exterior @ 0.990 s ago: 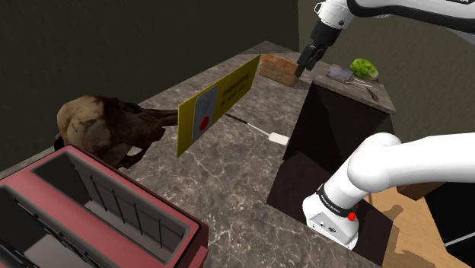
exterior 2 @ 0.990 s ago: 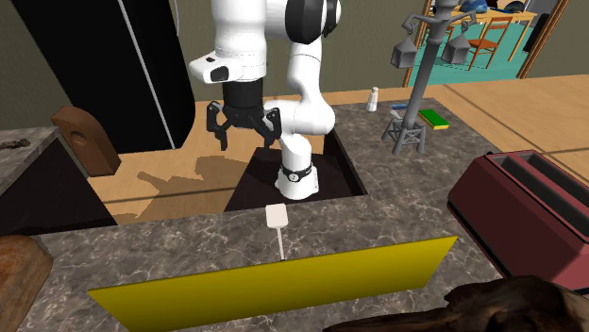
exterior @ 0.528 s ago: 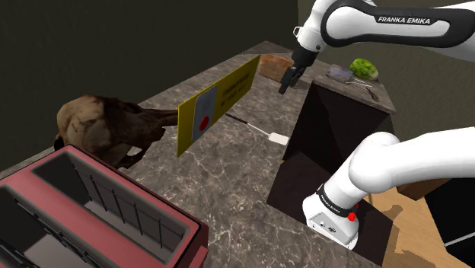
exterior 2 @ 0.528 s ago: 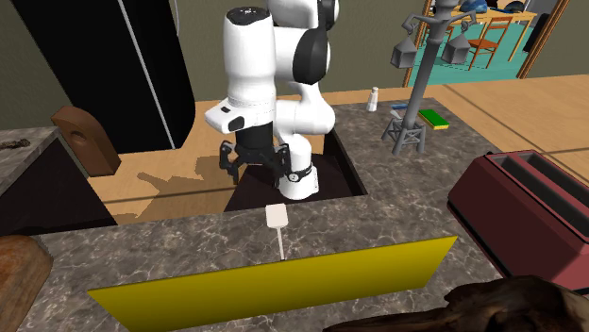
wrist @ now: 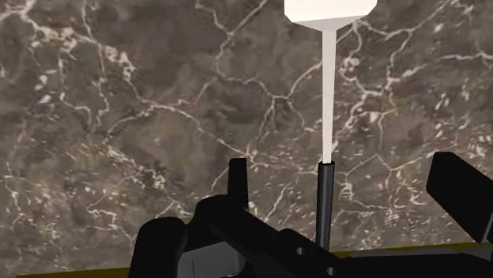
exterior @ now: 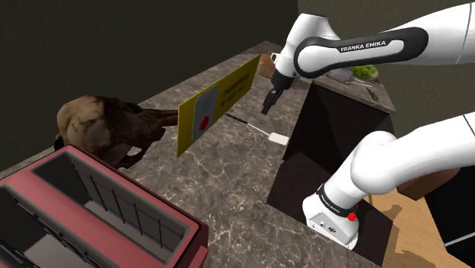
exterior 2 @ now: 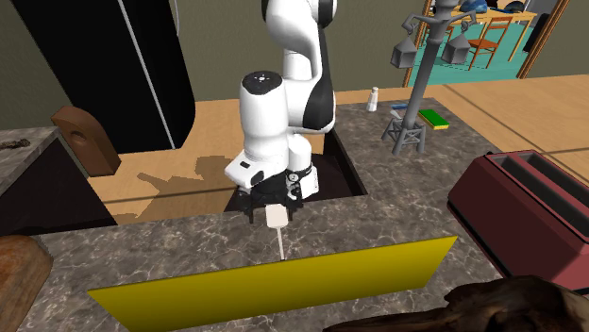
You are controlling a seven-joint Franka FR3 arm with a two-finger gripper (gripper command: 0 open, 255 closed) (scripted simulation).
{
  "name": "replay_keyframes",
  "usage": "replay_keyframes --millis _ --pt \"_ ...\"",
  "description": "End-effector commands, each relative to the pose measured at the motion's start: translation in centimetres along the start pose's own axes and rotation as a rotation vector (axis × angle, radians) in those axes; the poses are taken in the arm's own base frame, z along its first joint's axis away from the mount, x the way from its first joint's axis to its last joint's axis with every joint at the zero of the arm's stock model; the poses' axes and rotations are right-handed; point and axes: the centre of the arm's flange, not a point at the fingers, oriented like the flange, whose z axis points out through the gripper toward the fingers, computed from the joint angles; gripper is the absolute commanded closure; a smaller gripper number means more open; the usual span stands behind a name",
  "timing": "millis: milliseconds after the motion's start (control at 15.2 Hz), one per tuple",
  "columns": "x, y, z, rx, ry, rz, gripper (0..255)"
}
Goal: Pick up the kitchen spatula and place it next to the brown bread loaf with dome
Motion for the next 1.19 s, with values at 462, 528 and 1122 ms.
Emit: replay_keyframes --millis 462,528,1122 --pt "1.4 -1.8 7.4 0.018 -0.004 -0.057 0" --pt "1.4 -1.8 7.9 0.018 -0.004 -0.057 0" --pt "1.4 -1.9 8.8 0.018 -0.004 -0.057 0"
